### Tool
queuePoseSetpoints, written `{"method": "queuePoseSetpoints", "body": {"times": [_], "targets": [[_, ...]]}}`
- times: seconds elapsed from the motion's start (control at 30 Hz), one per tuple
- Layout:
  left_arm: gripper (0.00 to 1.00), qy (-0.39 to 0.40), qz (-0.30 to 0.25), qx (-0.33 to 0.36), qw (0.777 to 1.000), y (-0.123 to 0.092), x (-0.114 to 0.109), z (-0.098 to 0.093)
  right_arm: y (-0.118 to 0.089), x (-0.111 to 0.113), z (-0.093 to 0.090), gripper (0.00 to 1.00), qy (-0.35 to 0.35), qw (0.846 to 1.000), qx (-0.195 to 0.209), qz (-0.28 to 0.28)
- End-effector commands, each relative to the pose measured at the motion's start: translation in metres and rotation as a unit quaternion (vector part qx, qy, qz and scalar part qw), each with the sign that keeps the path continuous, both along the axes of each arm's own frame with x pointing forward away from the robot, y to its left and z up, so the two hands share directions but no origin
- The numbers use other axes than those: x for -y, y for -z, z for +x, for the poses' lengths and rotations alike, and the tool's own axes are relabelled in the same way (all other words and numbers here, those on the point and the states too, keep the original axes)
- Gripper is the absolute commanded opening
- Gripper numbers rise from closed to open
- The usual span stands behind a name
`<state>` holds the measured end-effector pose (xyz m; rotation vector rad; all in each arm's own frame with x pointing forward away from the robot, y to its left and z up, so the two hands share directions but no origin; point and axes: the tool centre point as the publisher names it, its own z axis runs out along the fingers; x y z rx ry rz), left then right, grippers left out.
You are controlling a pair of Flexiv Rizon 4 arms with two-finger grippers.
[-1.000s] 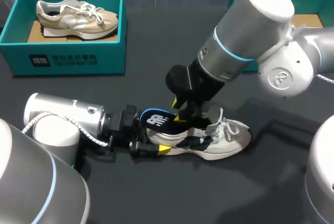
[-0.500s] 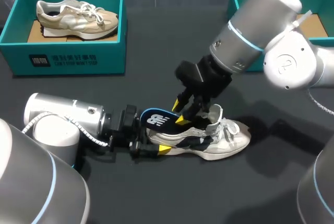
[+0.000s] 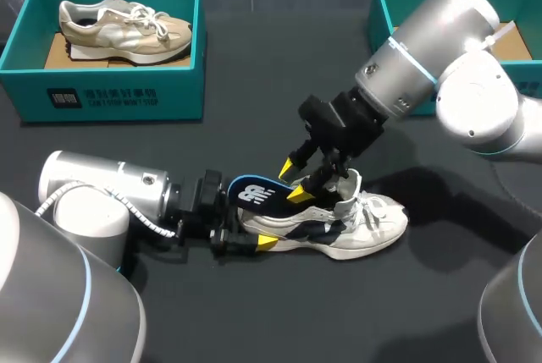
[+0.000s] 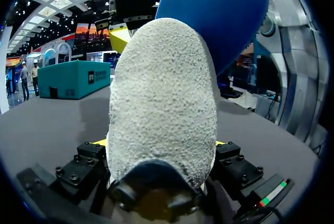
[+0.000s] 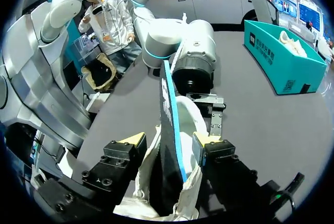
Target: Take the shoe out of the shoebox, open the shoe tongue, remove and reinsert the insole, then place the shoe into the shoebox
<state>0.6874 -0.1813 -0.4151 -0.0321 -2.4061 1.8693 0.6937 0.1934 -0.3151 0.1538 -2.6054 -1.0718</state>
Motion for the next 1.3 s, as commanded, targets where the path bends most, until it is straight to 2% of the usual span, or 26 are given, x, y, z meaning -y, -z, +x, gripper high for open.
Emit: {"method": "queuePoseSetpoints", "body": {"times": [0.03, 0.13, 0.33, 0.8, 1.07, 1.2, 1.23, 1.3], "targets": [[0.00, 0.000, 0.000, 0.000, 1.000, 0.002, 0.000, 0.002, 0.005, -0.011, 0.007, 0.58, -0.009, 1.000, -0.018, -0.010], [0.00, 0.000, 0.000, 0.000, 1.000, 0.002, 0.000, 0.002, 0.008, -0.013, 0.006, 0.52, -0.008, 0.999, -0.029, -0.016], [0.00, 0.000, 0.000, 0.000, 1.000, 0.002, 0.000, 0.002, 0.010, -0.016, -0.001, 0.48, -0.007, 0.999, -0.043, -0.022], [0.00, 0.000, 0.000, 0.000, 1.000, 0.002, 0.000, 0.002, 0.016, -0.018, -0.015, 0.39, 0.000, 0.998, -0.048, -0.027], [0.00, 0.000, 0.000, 0.000, 1.000, 0.002, 0.000, 0.002, 0.017, -0.019, -0.014, 0.29, -0.002, 0.999, -0.045, -0.025], [0.00, 0.000, 0.000, 0.000, 1.000, 0.002, 0.000, 0.002, 0.014, -0.023, -0.013, 0.13, -0.008, 0.999, -0.041, -0.026], [0.00, 0.000, 0.000, 0.000, 1.000, 0.002, 0.000, 0.002, 0.013, -0.024, -0.013, 0.04, -0.009, 0.999, -0.041, -0.027], [0.00, 0.000, 0.000, 0.000, 1.000, 0.002, 0.000, 0.002, 0.011, -0.025, -0.013, 0.00, -0.010, 0.999, -0.039, -0.028]]}}
